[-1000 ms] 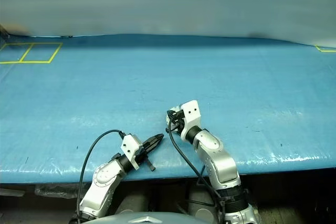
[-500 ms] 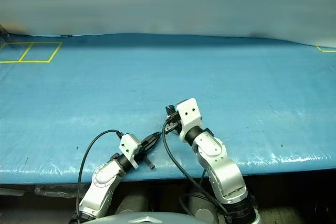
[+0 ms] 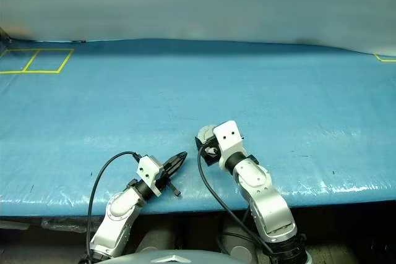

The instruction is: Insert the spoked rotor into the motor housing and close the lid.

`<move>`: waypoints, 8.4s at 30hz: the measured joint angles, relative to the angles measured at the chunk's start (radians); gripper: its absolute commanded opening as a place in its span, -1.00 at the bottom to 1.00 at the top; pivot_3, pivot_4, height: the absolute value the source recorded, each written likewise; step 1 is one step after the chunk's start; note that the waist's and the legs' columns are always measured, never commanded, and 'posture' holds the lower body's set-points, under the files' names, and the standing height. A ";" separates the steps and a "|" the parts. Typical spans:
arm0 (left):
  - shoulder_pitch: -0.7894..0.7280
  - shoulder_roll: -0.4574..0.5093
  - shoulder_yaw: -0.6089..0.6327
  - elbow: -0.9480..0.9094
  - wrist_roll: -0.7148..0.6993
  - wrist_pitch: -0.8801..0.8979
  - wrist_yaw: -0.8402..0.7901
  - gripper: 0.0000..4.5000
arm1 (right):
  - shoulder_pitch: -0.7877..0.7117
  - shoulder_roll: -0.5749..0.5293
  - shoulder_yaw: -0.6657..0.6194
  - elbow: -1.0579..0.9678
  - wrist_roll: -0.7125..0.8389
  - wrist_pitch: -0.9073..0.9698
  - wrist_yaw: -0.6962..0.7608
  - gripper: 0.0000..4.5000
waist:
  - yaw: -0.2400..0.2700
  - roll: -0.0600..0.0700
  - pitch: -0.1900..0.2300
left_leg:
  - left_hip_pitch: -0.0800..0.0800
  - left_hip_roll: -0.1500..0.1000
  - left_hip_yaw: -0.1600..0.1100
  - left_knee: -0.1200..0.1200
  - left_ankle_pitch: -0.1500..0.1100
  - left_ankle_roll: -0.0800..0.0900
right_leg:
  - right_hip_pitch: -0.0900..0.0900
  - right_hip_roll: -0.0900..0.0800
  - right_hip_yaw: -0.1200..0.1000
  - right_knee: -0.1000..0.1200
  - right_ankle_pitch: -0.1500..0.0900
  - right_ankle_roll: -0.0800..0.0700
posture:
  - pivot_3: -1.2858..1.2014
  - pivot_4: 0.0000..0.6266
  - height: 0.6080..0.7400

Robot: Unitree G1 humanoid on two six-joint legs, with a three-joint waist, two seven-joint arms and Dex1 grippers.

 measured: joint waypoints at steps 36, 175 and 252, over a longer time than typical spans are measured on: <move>0.005 0.008 -0.012 -0.016 0.010 0.030 0.027 -1.00 | 0.039 0.056 -0.029 0.132 0.004 -0.160 0.018 0.35 | 0.000 0.000 0.000 | 0.000 0.000 0.000 -0.001 0.000 0.000 | 0.000 0.000 0.000 0.000 0.000 0.000 | 0.03 -0.52 1.00; -0.003 0.015 -0.030 -0.016 0.011 0.068 0.022 -1.00 | -0.018 -0.030 -0.068 0.175 0.051 -0.130 0.148 0.35 | 0.002 -0.002 -0.001 | 0.001 0.000 -0.001 -0.005 0.001 0.001 | 0.000 -0.002 -0.001 -0.004 0.002 0.000 | 0.03 -0.52 1.00; -0.001 0.011 -0.032 -0.017 0.011 0.073 0.021 -1.00 | -0.067 -0.019 -0.030 0.252 -0.009 -0.200 0.128 0.35 | 0.000 -0.001 -0.001 | 0.001 0.000 0.000 -0.005 0.002 0.000 | 0.000 -0.001 -0.001 -0.003 0.002 -0.001 | 0.03 -0.52 1.00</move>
